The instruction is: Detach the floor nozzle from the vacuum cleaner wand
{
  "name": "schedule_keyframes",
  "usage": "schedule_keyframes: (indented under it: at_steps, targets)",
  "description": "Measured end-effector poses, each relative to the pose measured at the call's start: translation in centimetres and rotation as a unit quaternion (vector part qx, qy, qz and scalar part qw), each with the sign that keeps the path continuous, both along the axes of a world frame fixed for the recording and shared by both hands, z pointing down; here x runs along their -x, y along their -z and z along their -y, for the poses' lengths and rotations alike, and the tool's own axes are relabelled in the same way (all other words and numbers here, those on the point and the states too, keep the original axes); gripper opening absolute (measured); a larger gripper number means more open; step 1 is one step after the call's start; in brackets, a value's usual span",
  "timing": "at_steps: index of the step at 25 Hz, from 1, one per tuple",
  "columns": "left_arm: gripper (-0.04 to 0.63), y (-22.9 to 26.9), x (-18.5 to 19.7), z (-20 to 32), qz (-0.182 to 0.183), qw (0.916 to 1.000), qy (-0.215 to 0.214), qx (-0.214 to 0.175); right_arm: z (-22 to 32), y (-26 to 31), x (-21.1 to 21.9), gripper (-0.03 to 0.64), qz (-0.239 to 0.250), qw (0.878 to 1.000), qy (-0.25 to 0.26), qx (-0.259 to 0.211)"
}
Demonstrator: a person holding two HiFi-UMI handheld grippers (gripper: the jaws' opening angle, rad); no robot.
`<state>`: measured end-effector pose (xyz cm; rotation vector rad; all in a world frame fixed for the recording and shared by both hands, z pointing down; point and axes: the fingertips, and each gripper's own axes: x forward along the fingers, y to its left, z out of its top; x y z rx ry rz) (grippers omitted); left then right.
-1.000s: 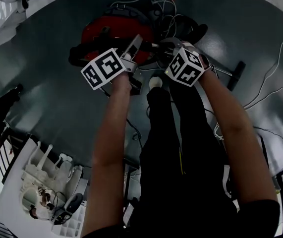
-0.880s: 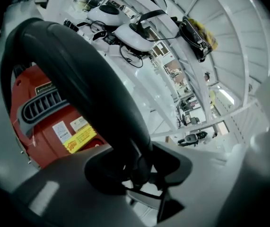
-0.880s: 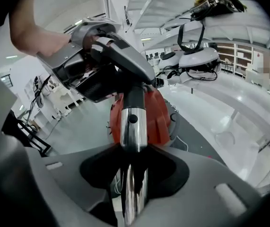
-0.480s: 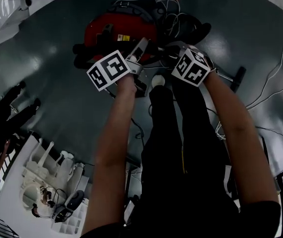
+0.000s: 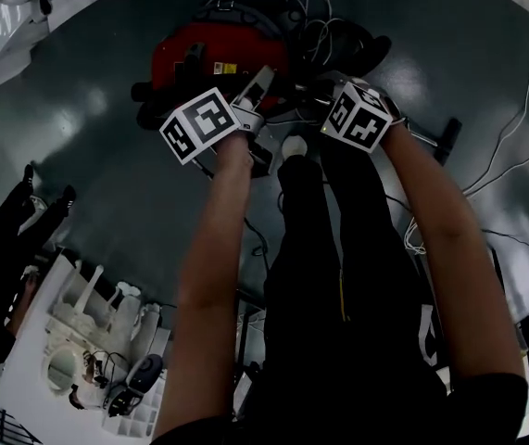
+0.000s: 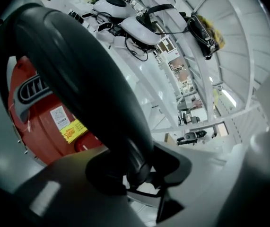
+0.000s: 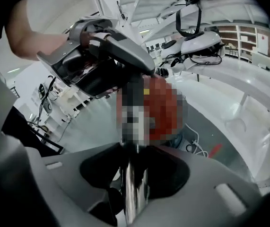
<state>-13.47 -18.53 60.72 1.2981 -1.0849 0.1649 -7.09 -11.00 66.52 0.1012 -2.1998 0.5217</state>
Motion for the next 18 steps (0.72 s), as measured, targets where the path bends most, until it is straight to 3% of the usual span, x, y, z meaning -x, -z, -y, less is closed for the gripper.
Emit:
schedule_keyframes:
  at_steps: [4, 9, 13, 18]
  targets:
    - [0.152, 0.0, -0.2, 0.8, -0.018, 0.9997, -0.016, -0.006, 0.5, 0.6, -0.6, 0.166, -0.008, 0.999, -0.026, -0.026]
    - [0.152, 0.4, -0.2, -0.3, -0.010, 0.9998, -0.018, 0.003, -0.1, 0.5, -0.4, 0.167, 0.001, 1.000, -0.012, -0.017]
    - [0.158, 0.1, -0.2, 0.1, -0.020, 0.9994, -0.027, -0.006, -0.1, 0.7, -0.7, 0.166, 0.001, 0.999, -0.030, -0.041]
    - [0.156, 0.0, 0.3, -0.3, -0.015, 0.9997, -0.021, 0.000, -0.5, 0.2, -0.3, 0.167, 0.010, 0.999, -0.023, -0.026]
